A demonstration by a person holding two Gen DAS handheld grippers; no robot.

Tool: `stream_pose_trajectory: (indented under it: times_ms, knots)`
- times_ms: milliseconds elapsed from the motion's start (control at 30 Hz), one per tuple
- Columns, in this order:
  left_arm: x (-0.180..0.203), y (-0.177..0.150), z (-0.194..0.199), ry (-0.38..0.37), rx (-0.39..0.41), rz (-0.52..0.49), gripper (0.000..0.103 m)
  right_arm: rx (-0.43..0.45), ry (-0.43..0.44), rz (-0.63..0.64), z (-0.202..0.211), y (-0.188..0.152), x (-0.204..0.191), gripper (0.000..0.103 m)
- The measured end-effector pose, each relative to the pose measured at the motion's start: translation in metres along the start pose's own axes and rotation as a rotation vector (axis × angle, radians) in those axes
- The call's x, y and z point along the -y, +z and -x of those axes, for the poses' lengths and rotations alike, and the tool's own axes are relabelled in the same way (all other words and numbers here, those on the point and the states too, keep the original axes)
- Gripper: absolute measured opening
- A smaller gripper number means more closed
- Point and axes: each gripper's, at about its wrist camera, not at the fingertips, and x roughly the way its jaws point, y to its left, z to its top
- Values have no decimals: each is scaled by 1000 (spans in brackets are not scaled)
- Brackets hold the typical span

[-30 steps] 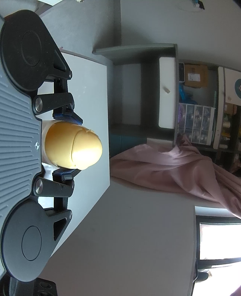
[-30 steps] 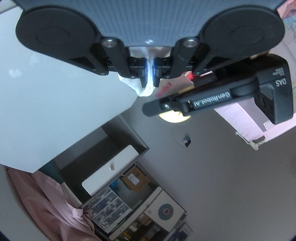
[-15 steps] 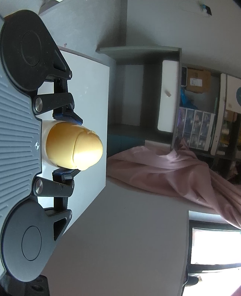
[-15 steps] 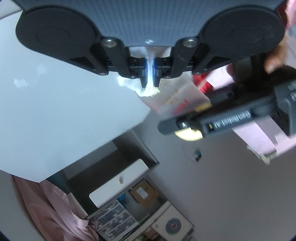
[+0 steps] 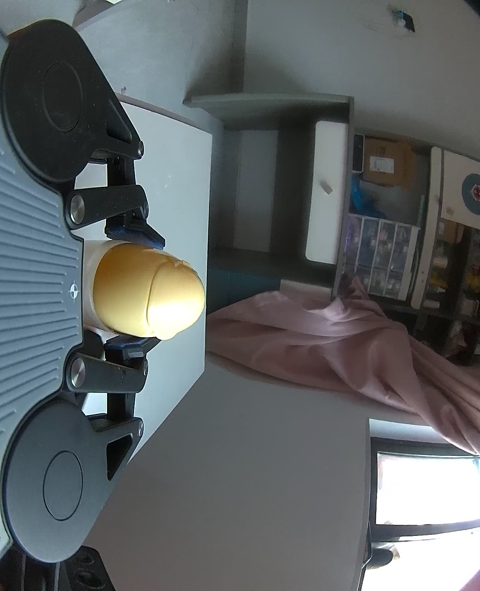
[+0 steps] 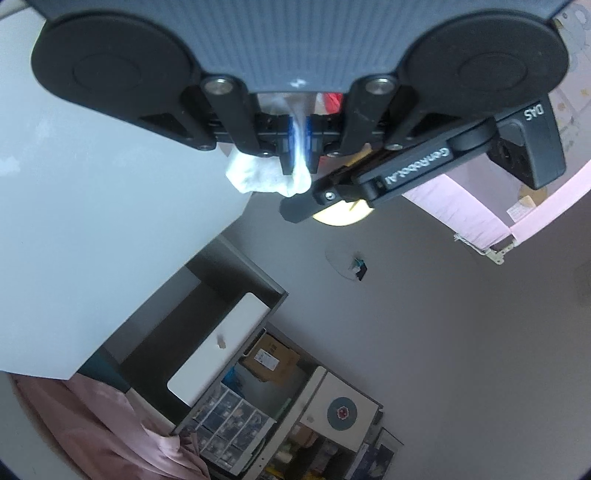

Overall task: Clean container
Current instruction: 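Rub the tissue against the bottle's base with the right gripper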

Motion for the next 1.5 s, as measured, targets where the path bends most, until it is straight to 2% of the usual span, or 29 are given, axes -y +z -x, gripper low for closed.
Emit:
stream_pose_trajectory:
  times_ms: [267, 467, 700, 867, 1033, 1233, 1333, 1500]
  knots:
    - [1, 0, 0, -5, 17, 4, 46, -77, -100, 30, -6, -7, 3, 6]
    - [-4, -4, 1, -10, 47, 36, 46, -120, -136, 71, -9, -7, -2, 6]
    - [-5, -6, -1, -21, 63, 48, 46, -47, -17, 7, -6, 10, -3, 6]
    - [-4, -7, -3, -24, 64, 45, 46, -26, -18, 11, -11, 18, -5, 6]
    - [-2, -7, -3, -29, 62, 22, 46, -27, -31, -4, -10, 14, 1, 6]
    - [-3, -9, -3, -37, 76, 15, 46, -86, -123, -14, -12, 4, 11, 6]
    - [-5, -9, -3, -41, 80, 19, 46, -103, -169, 33, -14, 0, 5, 6]
    - [-9, -10, -3, -47, 83, 29, 46, -95, -161, 37, -14, 2, 1, 6]
